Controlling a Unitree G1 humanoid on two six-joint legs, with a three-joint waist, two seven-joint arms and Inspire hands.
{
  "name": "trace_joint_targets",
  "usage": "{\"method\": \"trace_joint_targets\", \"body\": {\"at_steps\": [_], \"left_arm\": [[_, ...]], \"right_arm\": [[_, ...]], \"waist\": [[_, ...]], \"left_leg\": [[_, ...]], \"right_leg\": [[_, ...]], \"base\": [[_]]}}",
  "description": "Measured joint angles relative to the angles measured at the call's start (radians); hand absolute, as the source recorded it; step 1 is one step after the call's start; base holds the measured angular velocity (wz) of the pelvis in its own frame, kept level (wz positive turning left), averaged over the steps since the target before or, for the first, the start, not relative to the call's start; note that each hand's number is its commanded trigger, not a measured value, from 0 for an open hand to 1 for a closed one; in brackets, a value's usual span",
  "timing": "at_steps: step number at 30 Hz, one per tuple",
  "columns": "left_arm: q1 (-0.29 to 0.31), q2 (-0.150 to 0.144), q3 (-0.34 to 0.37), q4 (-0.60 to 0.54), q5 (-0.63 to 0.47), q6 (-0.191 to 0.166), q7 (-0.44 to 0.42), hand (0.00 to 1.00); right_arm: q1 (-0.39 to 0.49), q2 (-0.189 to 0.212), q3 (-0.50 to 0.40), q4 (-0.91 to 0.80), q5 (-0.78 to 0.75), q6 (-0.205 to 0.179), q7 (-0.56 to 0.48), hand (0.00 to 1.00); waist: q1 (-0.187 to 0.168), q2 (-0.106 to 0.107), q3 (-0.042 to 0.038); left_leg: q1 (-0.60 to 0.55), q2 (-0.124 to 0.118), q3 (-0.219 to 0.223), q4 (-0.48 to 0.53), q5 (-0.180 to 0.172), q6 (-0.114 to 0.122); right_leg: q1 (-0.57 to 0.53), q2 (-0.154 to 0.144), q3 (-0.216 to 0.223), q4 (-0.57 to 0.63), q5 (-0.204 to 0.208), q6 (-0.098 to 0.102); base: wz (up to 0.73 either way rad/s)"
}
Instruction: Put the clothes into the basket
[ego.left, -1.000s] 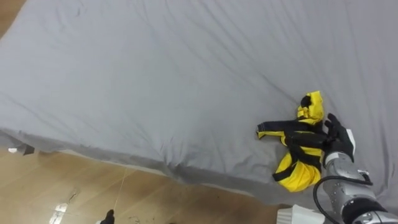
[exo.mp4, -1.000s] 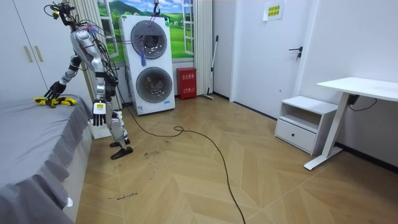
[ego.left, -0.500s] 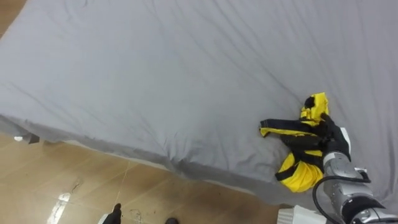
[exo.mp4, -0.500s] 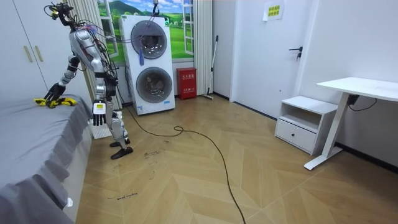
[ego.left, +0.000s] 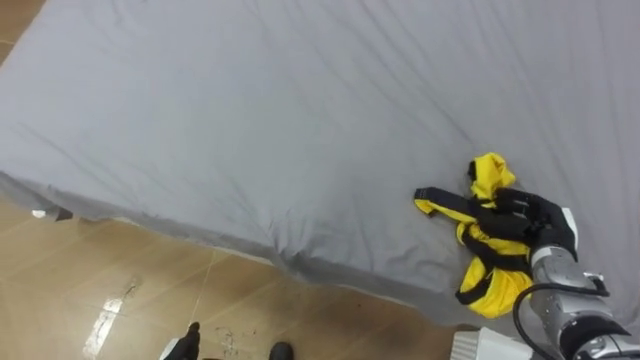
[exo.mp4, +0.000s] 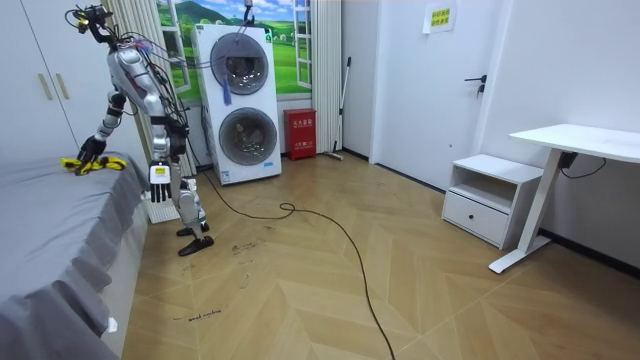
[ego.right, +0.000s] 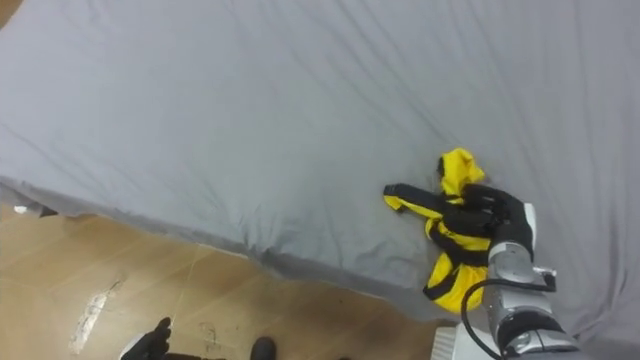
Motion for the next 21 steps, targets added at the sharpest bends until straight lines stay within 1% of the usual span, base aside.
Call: {"method": "trace_joint_targets", "body": {"at_steps": [4,11,14,21], "left_arm": [[-0.006,0.0,-0.008,0.001,0.0,0.0,0.0,0.0],[-0.007,0.0,-0.007,0.002,-0.001,-0.001,0.0,0.0],[-0.008,0.0,-0.008,0.001,0.0,-0.001,0.0,0.0],[-0.008,0.002,-0.01,-0.016,0.0,-0.001,0.0,0.0]], "right_arm": [[-0.002,-0.002,0.004,0.01,0.0,0.011,0.02,1.0],[-0.017,0.0,0.004,0.04,0.0,0.018,0.053,1.0],[-0.017,-0.001,0.013,0.04,0.0,0.02,0.06,1.0],[-0.038,-0.019,0.012,0.035,0.016,0.02,0.075,1.0]], "waist": [[0.0,0.0,0.0],[0.001,0.0,0.0002],[0.001,0.003,0.0018],[-0.002,0.006,0.0012]], "left_leg": [[-0.005,-0.001,-0.001,0.001,0.0,0.0],[-0.007,-0.003,-0.003,0.001,0.004,0.001],[-0.01,-0.003,-0.004,0.002,0.006,0.001],[-0.039,-0.01,-0.004,0.002,0.017,0.006]], "right_leg": [[-0.004,-0.003,-0.001,0.0,0.0,0.0],[-0.004,-0.009,-0.005,0.0,0.0,0.0],[-0.006,-0.01,-0.005,0.0,0.0,0.0],[-0.04,-0.015,-0.002,0.014,0.001,-0.002]], "base": [[0.0],[0.0],[0.0],[0.0]]}}
